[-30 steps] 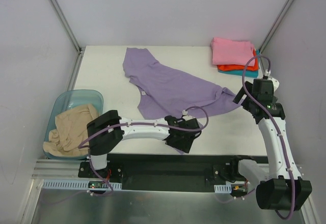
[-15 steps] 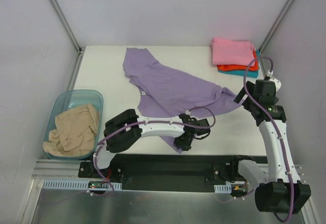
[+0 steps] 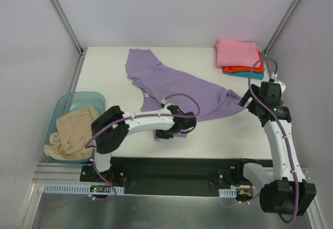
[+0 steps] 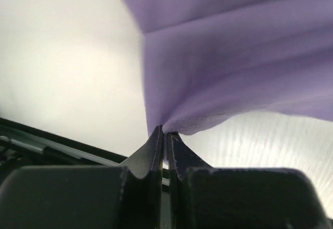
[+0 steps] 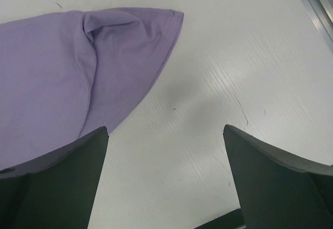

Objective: Fold and stack the t-shirts
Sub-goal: Flatten out the tshirt

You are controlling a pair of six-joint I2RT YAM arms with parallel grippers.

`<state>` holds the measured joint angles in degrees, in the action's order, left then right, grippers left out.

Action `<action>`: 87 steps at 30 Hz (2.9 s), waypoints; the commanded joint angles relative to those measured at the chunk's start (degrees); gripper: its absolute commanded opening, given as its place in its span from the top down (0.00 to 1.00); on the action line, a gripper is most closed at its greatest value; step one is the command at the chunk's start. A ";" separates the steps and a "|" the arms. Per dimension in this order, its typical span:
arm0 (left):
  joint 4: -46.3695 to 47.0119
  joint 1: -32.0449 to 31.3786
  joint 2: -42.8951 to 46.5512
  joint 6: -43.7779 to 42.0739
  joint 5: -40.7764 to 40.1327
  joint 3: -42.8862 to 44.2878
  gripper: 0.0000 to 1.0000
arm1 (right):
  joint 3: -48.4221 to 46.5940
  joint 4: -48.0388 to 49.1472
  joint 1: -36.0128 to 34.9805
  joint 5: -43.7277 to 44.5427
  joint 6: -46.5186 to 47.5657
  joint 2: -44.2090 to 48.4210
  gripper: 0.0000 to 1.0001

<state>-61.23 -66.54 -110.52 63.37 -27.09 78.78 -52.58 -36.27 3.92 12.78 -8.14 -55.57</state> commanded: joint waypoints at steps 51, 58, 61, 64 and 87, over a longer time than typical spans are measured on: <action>17.11 35.43 31.24 -22.51 -9.03 -1.09 1.00 | 0.28 13.41 6.10 -28.24 -6.18 -40.05 0.83; 17.73 35.87 33.08 -24.87 -13.24 2.86 1.00 | -4.54 17.72 4.96 -26.22 -2.32 -33.91 0.99; 18.51 35.87 34.67 -27.77 -17.11 7.25 1.00 | -9.37 17.64 4.69 -24.39 -0.04 -27.77 0.99; 22.44 35.87 37.56 -31.46 -20.18 11.73 1.00 | -15.24 16.33 4.60 -22.45 0.67 -21.79 0.99; 44.62 35.87 56.65 -61.18 16.80 41.00 1.00 | -62.00 0.60 4.69 -5.75 22.90 9.08 0.99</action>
<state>-19.27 -31.38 -51.92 5.26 -16.88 115.24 -108.53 -32.23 8.62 1.69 8.62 -45.89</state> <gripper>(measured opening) 0.011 0.013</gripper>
